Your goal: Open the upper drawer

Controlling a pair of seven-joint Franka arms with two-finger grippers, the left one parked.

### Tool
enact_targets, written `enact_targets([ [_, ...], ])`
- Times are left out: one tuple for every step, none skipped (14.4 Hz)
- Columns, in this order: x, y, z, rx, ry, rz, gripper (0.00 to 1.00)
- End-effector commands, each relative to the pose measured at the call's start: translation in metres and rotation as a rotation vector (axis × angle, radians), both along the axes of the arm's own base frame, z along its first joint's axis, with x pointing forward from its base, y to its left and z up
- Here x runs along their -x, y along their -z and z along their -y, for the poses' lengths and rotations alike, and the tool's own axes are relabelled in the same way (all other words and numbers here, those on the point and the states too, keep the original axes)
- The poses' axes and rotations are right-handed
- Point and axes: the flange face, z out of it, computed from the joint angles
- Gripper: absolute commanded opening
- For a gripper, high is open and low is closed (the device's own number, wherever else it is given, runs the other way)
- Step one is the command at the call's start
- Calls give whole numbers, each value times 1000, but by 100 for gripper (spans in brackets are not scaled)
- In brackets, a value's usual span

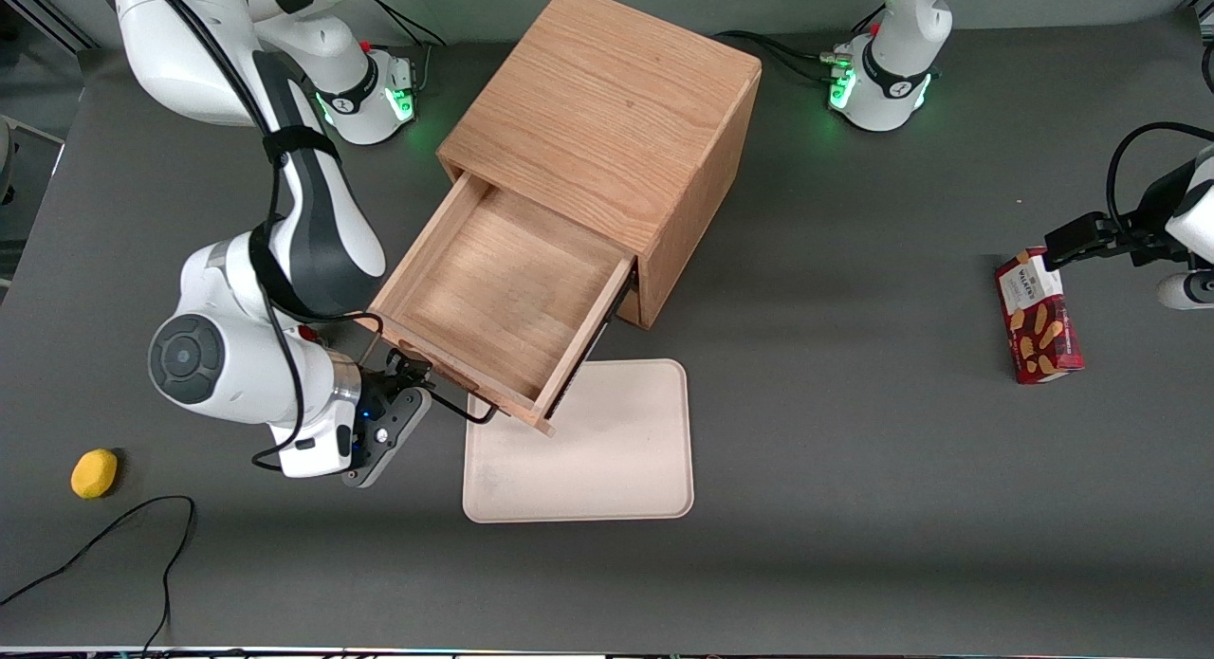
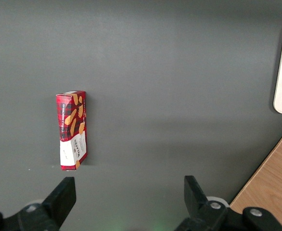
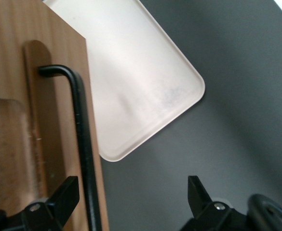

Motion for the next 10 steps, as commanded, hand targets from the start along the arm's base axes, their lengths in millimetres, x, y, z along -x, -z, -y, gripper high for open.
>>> enact_targets([
  [4,-21,4,-36,-12,-20,100],
  [7,-31,5,-37,-3,-26,100],
  [11,-41,5,-37,12,-33,100],
  [16,-55,7,-38,29,-35,100],
  [21,-67,8,-38,51,-44,100],
  [26,-81,9,-40,65,-47,100],
  [30,-93,12,-37,71,-44,100],
  [33,-106,17,-34,81,-48,100],
  [36,-119,27,-28,106,-48,100],
  [40,-132,36,-25,131,-44,100],
])
